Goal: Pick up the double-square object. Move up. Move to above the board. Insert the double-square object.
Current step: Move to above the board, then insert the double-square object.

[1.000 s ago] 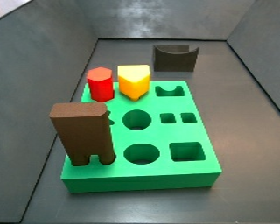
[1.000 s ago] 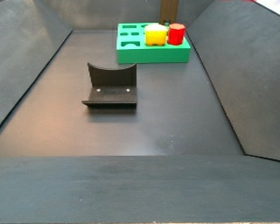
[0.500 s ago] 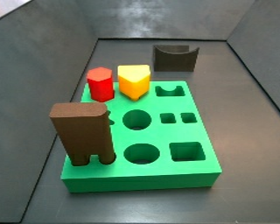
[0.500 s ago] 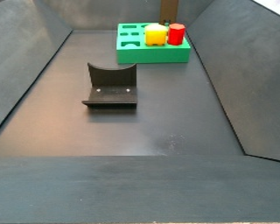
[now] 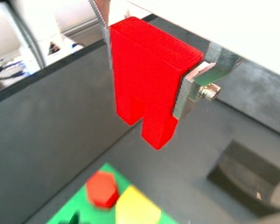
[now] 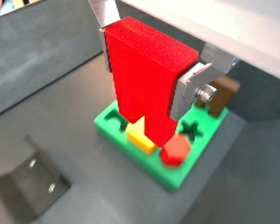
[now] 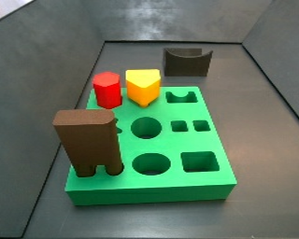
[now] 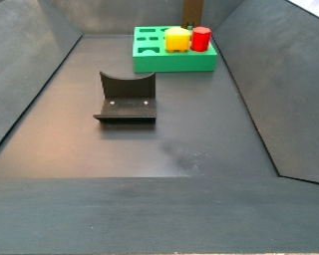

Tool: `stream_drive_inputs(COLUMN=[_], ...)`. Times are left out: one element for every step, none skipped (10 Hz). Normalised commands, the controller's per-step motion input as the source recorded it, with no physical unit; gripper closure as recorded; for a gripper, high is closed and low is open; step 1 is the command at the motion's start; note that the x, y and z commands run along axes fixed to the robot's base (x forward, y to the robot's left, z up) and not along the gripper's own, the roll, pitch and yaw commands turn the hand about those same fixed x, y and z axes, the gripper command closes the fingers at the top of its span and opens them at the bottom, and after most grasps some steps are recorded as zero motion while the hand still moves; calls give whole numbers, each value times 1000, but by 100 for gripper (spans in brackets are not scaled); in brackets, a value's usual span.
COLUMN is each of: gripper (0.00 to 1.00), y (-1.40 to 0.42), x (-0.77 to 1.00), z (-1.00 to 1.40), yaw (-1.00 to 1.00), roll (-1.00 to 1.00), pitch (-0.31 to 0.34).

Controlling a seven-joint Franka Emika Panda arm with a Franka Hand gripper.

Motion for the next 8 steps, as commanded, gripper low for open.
stream_drive_inputs(gripper=[100,100,100,100,100,100,100,100], y=[-1000,-1000,-741,-565,-247,0,0,0], x=[554,574,472,380,187,0,0,0], z=[62,71,60,57,35,-9,-223,-503], yaw=[8,11,4,3,7,0,23,120], roll=[16,20,43,48,76,10,43,67], pitch=[123,127,145,146,108,0,-47,-149])
